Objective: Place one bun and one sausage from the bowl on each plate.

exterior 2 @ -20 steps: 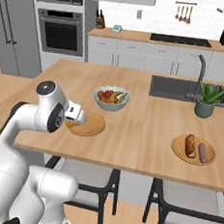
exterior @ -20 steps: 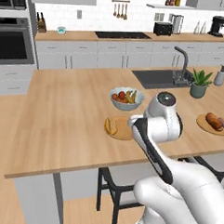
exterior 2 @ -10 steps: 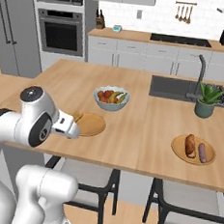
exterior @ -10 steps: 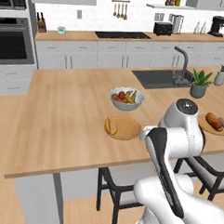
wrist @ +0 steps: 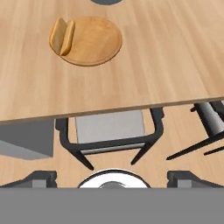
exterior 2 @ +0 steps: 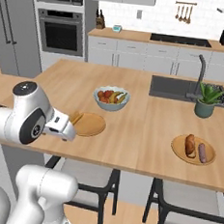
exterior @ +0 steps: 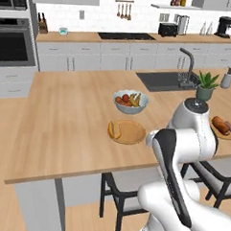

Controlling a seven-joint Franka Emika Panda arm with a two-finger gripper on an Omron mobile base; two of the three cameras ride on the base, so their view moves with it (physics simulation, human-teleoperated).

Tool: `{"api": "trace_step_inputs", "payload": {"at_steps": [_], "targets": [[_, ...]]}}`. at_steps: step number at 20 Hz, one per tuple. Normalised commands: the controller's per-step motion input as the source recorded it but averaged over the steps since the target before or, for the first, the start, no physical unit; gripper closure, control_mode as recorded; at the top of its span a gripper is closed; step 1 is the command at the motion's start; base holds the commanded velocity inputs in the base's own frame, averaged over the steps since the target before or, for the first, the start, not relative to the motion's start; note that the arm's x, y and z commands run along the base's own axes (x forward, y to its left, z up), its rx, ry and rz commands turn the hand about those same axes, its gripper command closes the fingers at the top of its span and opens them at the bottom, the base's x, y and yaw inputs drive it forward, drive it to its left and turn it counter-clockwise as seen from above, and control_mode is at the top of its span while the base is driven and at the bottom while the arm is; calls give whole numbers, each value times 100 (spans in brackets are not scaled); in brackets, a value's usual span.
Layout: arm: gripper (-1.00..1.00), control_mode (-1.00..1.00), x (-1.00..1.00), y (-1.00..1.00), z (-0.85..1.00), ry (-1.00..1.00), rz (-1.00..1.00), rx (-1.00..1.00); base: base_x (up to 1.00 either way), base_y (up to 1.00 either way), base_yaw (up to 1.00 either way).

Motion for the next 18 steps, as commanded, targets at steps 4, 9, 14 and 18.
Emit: {"api": "trace_step_inputs", "payload": {"at_steps": [4,9,14,18], "targets": [[-100,100,0,0,0,0,0,0,-63,-70,-7],[-100,100,0,0,0,0,0,0,-33,-100,-3],[-100,100,0,0,0,0,0,0,0,-100,0],[-100,100,0,0,0,0,0,0,0,-100,0]]}}
